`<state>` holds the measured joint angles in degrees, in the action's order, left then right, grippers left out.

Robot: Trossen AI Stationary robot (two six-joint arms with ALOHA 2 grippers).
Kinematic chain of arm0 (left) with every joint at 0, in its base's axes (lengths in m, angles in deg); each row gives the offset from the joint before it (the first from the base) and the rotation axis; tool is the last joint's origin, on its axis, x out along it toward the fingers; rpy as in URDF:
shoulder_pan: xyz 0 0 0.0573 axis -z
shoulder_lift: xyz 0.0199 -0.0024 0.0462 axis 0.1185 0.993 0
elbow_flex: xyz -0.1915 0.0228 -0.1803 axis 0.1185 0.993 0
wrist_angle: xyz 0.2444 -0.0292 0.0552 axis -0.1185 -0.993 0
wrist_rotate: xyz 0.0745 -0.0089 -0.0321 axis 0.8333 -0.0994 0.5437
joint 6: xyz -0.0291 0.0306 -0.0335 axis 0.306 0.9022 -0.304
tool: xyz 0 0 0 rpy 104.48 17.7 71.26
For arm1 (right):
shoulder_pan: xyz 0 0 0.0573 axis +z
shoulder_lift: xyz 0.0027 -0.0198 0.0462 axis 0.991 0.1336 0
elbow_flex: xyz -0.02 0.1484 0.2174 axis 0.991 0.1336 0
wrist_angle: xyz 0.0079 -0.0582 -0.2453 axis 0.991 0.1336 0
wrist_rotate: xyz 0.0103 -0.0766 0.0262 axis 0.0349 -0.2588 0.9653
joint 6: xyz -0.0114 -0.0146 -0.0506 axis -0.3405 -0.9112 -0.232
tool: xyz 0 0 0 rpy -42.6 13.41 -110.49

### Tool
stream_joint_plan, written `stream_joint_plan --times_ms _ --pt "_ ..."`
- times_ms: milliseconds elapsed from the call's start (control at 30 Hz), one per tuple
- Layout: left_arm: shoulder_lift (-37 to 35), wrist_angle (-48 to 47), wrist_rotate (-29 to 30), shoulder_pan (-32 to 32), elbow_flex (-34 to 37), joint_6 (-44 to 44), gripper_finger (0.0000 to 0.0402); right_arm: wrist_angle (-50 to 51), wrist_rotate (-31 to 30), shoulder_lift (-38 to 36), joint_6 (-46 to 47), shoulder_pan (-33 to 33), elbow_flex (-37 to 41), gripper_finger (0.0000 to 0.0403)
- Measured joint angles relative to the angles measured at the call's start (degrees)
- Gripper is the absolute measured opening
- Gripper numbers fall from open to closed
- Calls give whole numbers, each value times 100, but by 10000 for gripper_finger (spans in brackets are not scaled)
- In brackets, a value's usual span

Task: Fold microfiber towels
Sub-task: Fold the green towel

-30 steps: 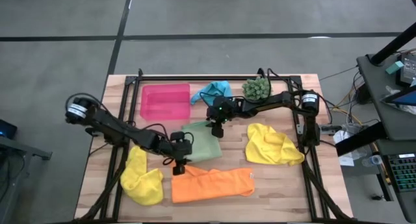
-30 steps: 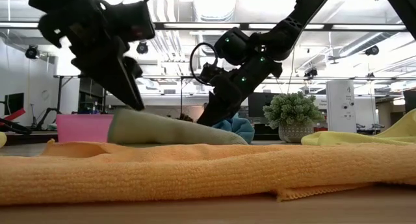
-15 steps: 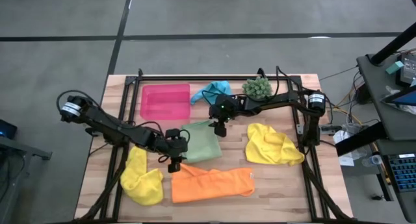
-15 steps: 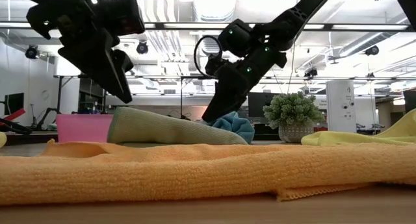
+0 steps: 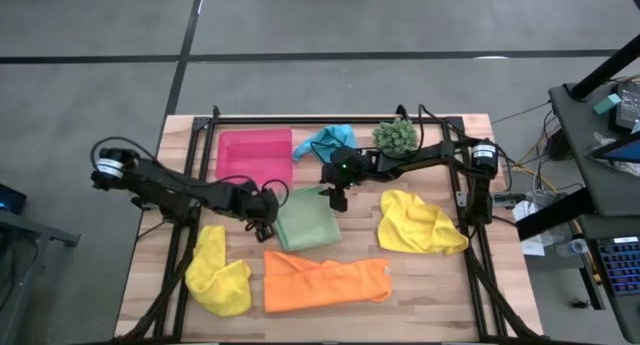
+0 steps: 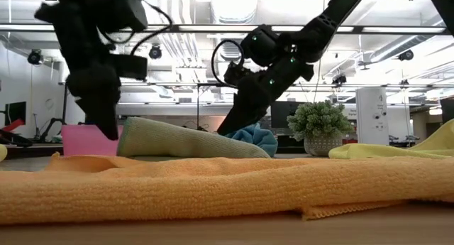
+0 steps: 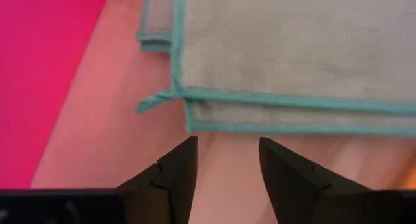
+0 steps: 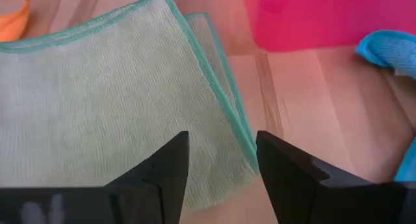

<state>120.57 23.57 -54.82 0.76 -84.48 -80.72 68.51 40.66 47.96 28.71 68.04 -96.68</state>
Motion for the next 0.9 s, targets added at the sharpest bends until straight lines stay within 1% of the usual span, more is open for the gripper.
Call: stream_joint_plan --times_ms 133,200,300,533,600,733,900 --pt "5 707 -46 -130 259 51 139 -210 2 82 -42 0 10 169" --pt "-4 1123 -185 -179 416 54 139 -302 2 137 -76 0 10 169" --pt "-8 1490 -436 -266 534 23 138 -370 7 200 -83 0 13 169" --pt "29 1977 -452 -421 767 -23 138 -473 9 337 -129 0 19 169" --pt "36 1976 -466 -457 827 -70 138 -502 11 337 -127 0 17 169" --pt "36 2032 -468 -499 846 -89 138 -527 9 337 -129 -2 17 169" --pt "46 2456 -457 -499 846 49 138 -561 -6 359 -133 -11 22 169"
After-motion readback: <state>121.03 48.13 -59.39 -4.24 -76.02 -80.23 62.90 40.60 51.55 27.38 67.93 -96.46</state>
